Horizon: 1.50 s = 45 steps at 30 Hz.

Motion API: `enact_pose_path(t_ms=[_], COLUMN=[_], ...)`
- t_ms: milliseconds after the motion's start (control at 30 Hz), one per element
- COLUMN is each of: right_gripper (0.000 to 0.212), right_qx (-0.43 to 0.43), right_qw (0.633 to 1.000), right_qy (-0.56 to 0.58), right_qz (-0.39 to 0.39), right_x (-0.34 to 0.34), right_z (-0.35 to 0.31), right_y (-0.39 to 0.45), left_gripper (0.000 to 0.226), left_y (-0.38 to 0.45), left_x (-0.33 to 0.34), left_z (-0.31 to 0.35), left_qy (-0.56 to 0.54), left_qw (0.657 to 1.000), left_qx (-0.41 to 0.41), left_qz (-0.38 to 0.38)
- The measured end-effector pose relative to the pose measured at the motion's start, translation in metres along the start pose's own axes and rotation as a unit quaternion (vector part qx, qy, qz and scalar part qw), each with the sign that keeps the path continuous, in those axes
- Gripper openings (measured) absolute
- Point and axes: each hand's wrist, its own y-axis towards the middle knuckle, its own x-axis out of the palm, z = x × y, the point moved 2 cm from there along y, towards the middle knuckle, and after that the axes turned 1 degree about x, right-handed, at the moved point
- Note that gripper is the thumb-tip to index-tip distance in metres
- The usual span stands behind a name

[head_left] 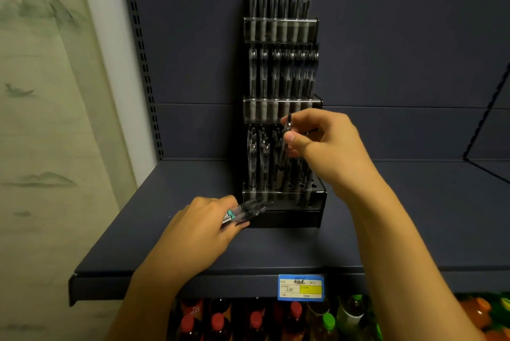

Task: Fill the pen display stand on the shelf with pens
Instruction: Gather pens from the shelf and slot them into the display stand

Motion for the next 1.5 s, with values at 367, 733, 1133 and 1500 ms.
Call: enact_pose_path(t_ms=[367,733,1133,1500], right_gripper=[0.014,0.023,0.03,0.006], right_qx=[0.017,0.071,0.032,-0.012], right_qw=[0.991,0.972,0.952,0.951], right_qy=[-0.129,-0.21,-0.212,-0.176], right_qz=[-0.037,-0.079,-0.22,-0.255], right_x=[0.014,0.01,0.012,0.016], right_z=[0.007,0.011,-0.004,0.002], right_y=[-0.008,-0.015,-0.035,-0.041], left_gripper=[0.032,0.026,0.026,0.024], left_y=[0.002,0.002,0.005,0.003], left_x=[0.0,-0.001,0.001,0.004], left_z=[-0.001,0.001,0.006,0.008], left_qy=[0.005,-0.016,-0.031,-0.022], left_qw=[1.0,1.0,0.999,0.999], left_qx=[-0.004,-0.002,0.016,0.017], left_qz=[0.003,0.003,-0.001,-0.033])
